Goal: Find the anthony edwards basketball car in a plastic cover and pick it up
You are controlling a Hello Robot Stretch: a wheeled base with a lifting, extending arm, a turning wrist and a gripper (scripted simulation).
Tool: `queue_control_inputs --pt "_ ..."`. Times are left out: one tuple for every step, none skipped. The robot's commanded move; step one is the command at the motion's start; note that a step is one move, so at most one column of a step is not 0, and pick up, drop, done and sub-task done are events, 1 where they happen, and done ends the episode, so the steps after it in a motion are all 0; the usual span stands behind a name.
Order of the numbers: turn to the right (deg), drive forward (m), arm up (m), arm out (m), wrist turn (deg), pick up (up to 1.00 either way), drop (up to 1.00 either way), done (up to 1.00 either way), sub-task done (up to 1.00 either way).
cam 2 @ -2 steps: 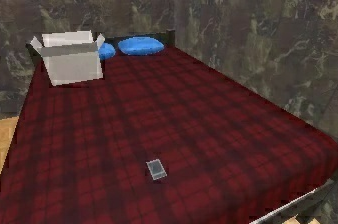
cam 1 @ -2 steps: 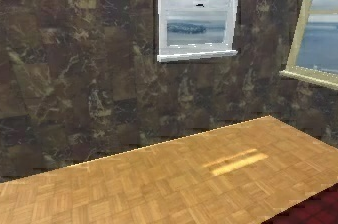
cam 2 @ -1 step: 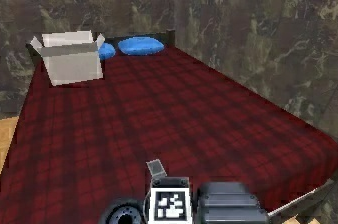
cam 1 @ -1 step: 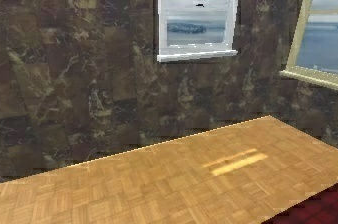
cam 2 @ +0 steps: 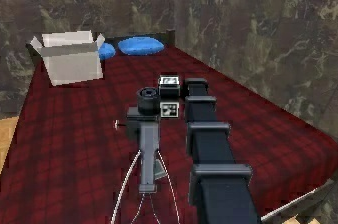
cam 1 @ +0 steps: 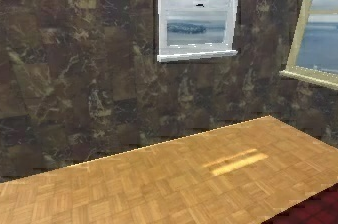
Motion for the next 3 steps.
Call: queue_control_inputs --pt "0.0 0.00 0.00 0.00 45.0 0.00 0.00 0.00 0.00" --pt "0.0 0.00 0.00 0.00 45.0 0.00 0.00 0.00 0.00" --pt "0.0 0.00 0.00 0.00 45.0 0.00 0.00 0.00 0.00"
